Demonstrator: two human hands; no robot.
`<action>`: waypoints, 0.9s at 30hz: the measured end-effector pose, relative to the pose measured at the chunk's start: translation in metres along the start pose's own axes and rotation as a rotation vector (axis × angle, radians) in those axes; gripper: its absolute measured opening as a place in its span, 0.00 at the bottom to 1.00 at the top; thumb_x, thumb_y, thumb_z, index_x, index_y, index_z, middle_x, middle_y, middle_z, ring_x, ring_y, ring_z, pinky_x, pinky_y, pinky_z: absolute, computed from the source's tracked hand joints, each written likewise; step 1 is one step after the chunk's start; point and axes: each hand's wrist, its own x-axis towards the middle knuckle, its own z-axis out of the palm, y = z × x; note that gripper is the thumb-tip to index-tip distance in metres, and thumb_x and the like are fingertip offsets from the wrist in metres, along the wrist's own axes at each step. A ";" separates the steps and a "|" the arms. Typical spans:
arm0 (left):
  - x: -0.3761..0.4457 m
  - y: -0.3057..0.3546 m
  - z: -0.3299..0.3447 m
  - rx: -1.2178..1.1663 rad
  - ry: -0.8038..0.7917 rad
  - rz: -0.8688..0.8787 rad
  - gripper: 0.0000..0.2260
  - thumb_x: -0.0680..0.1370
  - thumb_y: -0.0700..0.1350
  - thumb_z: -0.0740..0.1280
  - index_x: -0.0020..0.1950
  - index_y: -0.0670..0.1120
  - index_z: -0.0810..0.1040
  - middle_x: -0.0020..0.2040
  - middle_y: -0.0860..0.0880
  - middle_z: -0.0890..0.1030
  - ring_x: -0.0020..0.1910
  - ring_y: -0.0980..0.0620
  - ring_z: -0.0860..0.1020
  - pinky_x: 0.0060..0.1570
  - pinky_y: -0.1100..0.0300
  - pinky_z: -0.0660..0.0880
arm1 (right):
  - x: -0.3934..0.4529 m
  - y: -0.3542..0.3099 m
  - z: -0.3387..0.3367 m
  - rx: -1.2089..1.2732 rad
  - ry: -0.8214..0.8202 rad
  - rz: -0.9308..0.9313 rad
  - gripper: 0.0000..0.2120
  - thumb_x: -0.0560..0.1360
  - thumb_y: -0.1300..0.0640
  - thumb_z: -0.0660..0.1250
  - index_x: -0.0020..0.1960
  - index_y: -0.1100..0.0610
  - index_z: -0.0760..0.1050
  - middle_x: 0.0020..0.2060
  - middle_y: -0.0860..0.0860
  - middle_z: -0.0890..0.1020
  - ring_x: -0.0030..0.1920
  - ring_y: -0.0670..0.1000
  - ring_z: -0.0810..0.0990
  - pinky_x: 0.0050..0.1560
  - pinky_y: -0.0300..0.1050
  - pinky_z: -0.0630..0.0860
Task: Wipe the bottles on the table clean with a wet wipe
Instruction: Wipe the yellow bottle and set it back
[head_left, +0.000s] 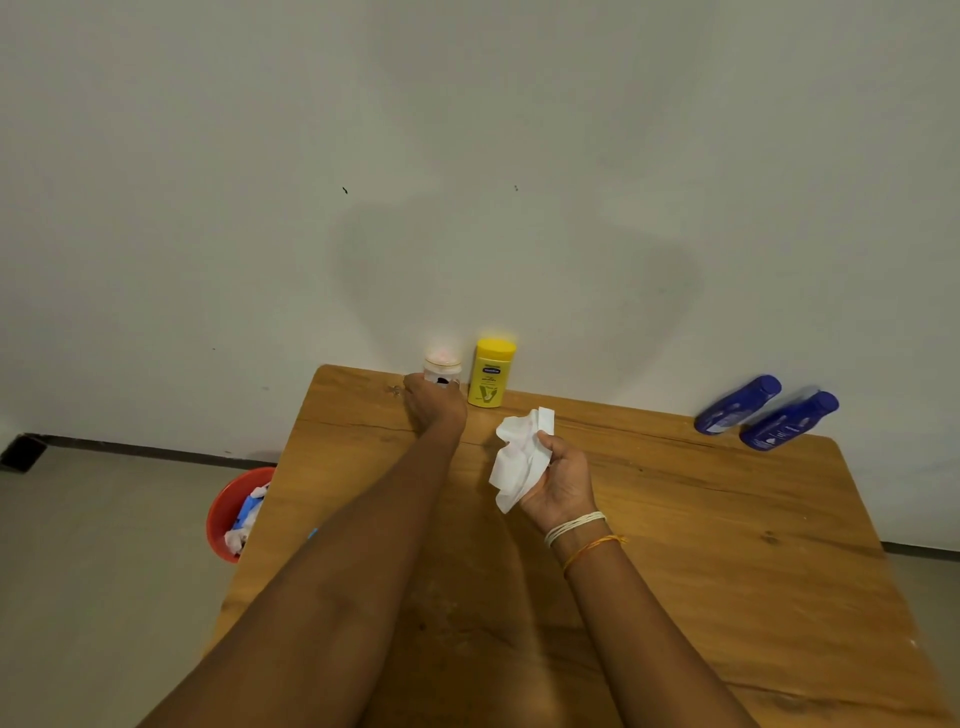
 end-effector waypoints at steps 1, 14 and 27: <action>-0.002 0.001 0.000 0.035 0.009 -0.017 0.23 0.75 0.40 0.70 0.66 0.39 0.66 0.65 0.39 0.73 0.63 0.40 0.74 0.59 0.50 0.75 | 0.001 0.000 0.000 -0.006 0.001 -0.002 0.24 0.74 0.55 0.61 0.69 0.57 0.66 0.44 0.57 0.79 0.41 0.54 0.78 0.40 0.47 0.80; -0.019 0.005 0.037 0.352 -0.240 0.179 0.22 0.73 0.51 0.72 0.61 0.41 0.72 0.59 0.41 0.78 0.58 0.41 0.77 0.51 0.51 0.74 | 0.004 0.011 -0.040 -0.032 0.056 0.029 0.10 0.70 0.57 0.59 0.49 0.59 0.73 0.33 0.55 0.79 0.33 0.53 0.78 0.39 0.46 0.72; -0.047 0.001 0.066 0.109 -0.221 0.328 0.08 0.77 0.44 0.66 0.50 0.40 0.71 0.42 0.42 0.76 0.40 0.45 0.74 0.39 0.56 0.70 | -0.013 -0.024 -0.065 -0.008 0.121 -0.075 0.14 0.65 0.58 0.62 0.50 0.59 0.74 0.35 0.55 0.79 0.35 0.54 0.78 0.42 0.47 0.73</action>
